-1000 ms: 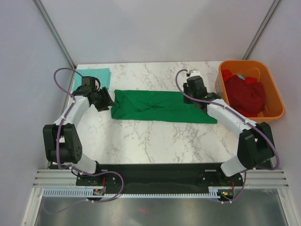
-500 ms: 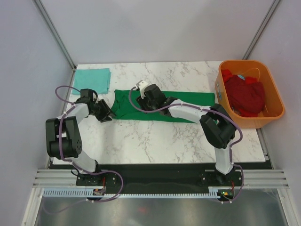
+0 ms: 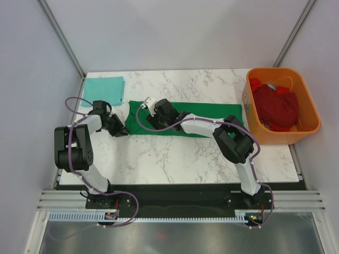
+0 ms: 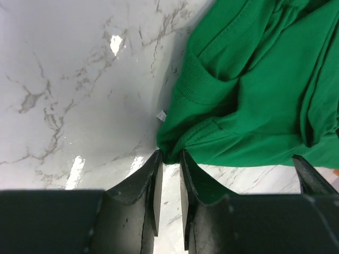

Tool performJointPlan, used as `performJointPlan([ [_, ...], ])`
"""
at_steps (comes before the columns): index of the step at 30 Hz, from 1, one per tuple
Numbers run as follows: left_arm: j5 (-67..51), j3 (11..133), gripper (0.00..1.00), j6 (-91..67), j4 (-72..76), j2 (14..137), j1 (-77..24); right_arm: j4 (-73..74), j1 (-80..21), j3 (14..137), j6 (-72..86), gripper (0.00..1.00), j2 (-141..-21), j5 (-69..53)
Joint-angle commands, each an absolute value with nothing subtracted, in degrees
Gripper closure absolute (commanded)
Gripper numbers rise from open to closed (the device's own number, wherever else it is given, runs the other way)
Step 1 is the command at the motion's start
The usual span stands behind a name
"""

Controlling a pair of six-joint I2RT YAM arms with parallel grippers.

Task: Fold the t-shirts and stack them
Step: Fold the tshirt

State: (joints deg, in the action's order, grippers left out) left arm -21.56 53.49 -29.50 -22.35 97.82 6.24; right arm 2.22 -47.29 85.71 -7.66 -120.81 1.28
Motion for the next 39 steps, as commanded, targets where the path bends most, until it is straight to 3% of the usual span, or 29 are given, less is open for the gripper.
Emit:
performJointPlan([
  [1, -17.8, 56.0, 0.75, -29.1, -21.4, 95.8, 6.2, 0.4, -47.8, 86.4, -10.1, 0.39, -121.4, 1.2],
  [9, -14.6, 57.7, 0.67, -28.2, -22.5, 95.8, 6.2, -1.4, -48.1, 86.6, -11.2, 0.44, -122.5, 7.4],
  [14, -13.8, 57.6, 0.62, -27.6, -23.3, 95.5, 6.2, -2.2, -48.1, 87.0, -11.4, 0.60, -123.2, 11.5],
  [22, -12.7, 57.4, 0.60, -27.6, -23.8, 95.9, 6.2, -3.2, -48.0, 87.9, -10.7, 1.00, -123.7, 16.3],
  [39, -11.3, 57.2, 0.59, -27.1, -24.6, 95.4, 6.2, -3.2, -44.5, 90.0, -5.7, 1.00, -124.2, 20.1],
])
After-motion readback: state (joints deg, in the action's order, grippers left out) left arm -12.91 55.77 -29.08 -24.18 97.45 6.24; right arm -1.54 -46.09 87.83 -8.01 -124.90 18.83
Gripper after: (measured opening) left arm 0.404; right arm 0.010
